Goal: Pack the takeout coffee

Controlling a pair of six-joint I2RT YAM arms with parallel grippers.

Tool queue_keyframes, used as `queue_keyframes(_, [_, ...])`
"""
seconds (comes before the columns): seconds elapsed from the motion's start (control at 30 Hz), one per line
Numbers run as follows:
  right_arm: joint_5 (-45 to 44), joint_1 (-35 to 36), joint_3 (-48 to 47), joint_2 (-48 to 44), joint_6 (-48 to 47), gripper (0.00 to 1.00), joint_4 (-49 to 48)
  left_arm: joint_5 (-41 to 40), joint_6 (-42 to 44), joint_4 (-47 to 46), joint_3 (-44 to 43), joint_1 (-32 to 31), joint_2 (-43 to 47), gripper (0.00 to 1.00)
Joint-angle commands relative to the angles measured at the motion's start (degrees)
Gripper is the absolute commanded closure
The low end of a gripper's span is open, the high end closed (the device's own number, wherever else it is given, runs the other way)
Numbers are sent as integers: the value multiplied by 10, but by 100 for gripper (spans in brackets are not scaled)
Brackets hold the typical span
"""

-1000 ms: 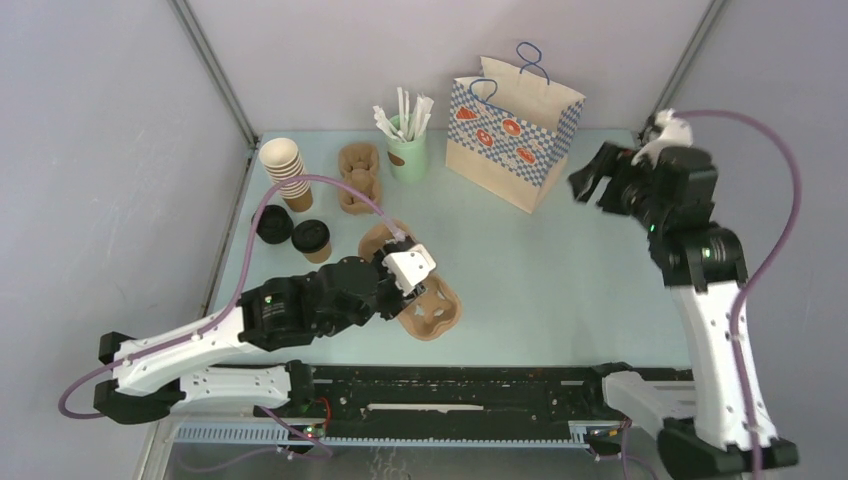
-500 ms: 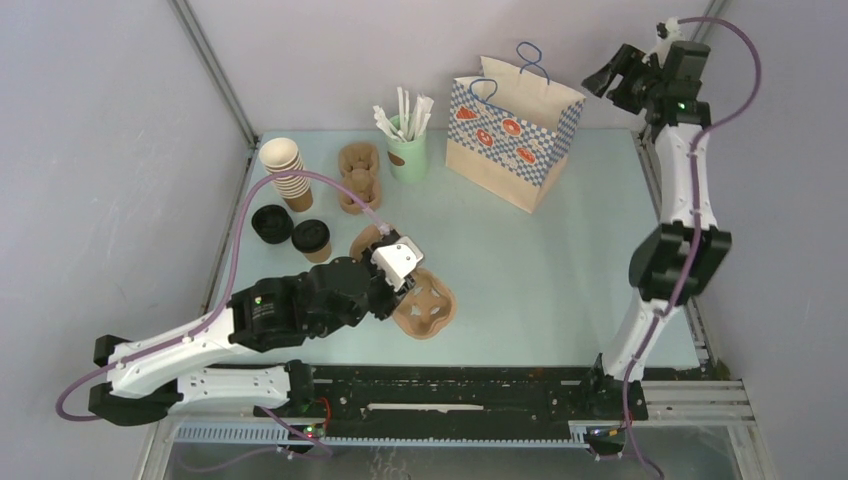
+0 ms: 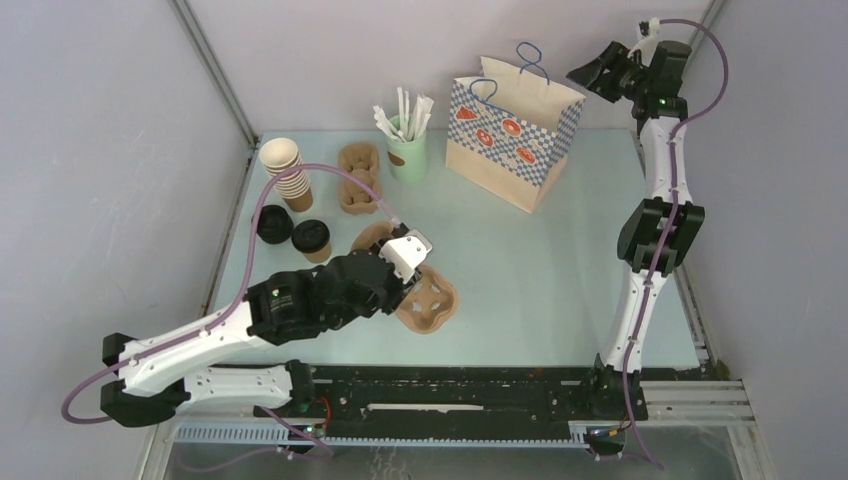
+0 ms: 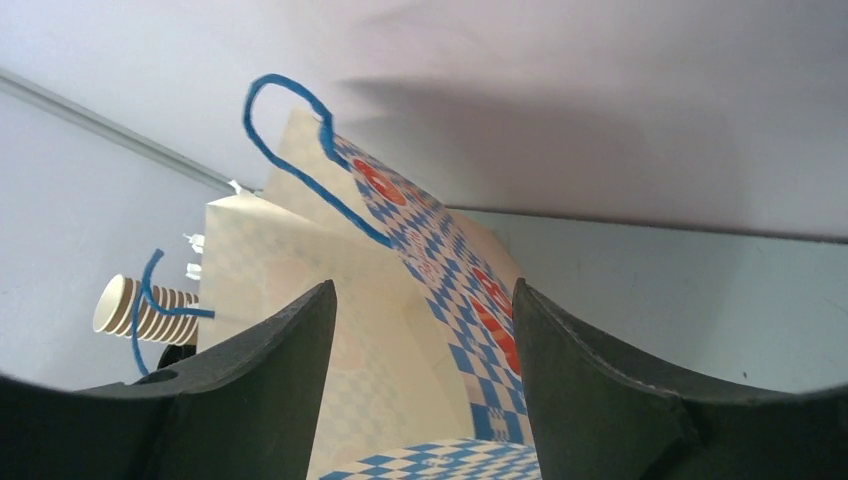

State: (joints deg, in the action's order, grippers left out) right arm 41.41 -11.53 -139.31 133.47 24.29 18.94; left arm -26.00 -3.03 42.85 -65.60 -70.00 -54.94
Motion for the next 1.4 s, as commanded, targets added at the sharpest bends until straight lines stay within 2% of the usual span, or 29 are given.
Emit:
queue_keyframes(0.0, [29,12,-27,3,-12,30,-26,7,-9,-11,-57,5,-7,56])
queue_keyframes(0.1, [-4,23,-19,-5,-56,34,8,6,-9,-3,-71,5,-14,57])
queue_keyframes(0.2, [-69,37,-17,-14,-119,32,48,5,-11,-1,-76,5,-13,57])
queue_keyframes(0.3, [-93,45,-24,-12,-163,33,73,8,-16,-1,-73,5,-10,57])
queue_keyframes(0.43, [-114,54,-27,-16,-212,41,109,17,-22,1,-72,5,-15,58])
queue_keyframes(0.63, [-123,60,-21,-40,-230,65,123,21,-22,1,-78,5,-21,58])
queue_keyframes(0.93, [-166,80,3,-113,-210,81,188,25,-34,-4,-83,5,-22,59])
queue_keyframes(1.17, [-251,131,117,-230,-149,91,292,16,-33,-27,-68,5,-10,60])
queue_keyframes(1.37, [-289,189,367,-408,-84,90,314,17,-30,-39,-57,4,2,60])
